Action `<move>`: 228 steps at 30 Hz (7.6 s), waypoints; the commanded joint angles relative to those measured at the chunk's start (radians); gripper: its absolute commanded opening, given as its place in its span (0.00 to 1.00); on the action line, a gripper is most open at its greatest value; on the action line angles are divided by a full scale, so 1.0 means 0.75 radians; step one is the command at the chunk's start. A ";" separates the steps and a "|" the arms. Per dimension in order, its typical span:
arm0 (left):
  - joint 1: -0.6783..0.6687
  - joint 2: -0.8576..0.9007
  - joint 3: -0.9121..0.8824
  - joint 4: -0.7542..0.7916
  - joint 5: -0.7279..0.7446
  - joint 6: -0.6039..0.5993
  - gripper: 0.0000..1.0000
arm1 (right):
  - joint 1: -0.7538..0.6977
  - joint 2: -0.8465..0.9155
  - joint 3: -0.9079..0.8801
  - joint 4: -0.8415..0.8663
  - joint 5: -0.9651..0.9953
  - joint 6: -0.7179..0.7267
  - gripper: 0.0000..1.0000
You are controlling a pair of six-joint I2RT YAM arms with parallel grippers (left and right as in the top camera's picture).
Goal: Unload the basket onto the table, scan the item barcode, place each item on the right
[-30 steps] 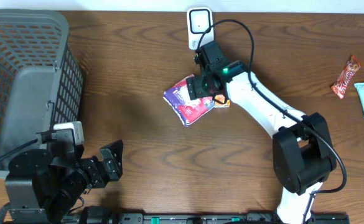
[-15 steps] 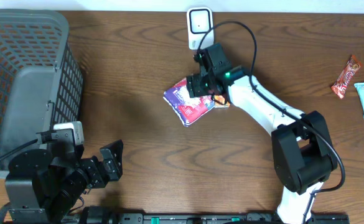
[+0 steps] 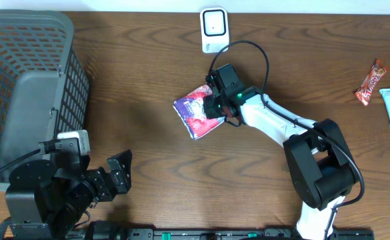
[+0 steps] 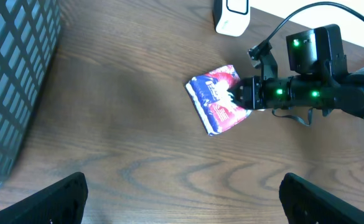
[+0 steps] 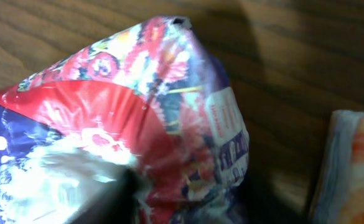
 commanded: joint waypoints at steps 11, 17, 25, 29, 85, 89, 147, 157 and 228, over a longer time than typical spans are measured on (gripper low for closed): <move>0.006 0.001 0.018 0.001 0.019 0.002 0.98 | -0.011 -0.183 0.060 -0.044 -0.027 0.025 0.01; 0.006 0.001 0.018 0.001 0.019 0.002 0.98 | -0.045 -0.331 0.080 0.017 0.100 0.035 0.01; 0.006 0.001 0.018 0.001 0.019 0.002 0.98 | -0.049 -0.327 0.079 0.210 0.320 0.090 0.01; 0.006 0.001 0.018 0.001 0.019 0.002 0.98 | -0.050 -0.268 0.079 0.423 0.449 0.148 0.01; 0.006 0.001 0.018 0.001 0.019 0.002 0.98 | -1.047 0.046 0.645 -0.335 0.468 -0.262 0.01; 0.006 0.001 0.018 0.001 0.019 0.002 0.98 | -1.157 0.046 0.645 -0.368 0.524 -0.262 0.01; 0.006 0.001 0.018 0.001 0.019 0.002 0.98 | -0.324 -0.294 0.271 -0.778 0.083 -0.120 0.99; 0.006 0.001 0.018 0.001 0.019 0.002 0.98 | -0.287 -0.294 0.093 -0.503 -0.152 -0.037 0.81; 0.006 0.001 0.018 0.001 0.019 0.002 0.98 | -0.576 0.124 0.315 -0.837 -0.313 -0.234 0.24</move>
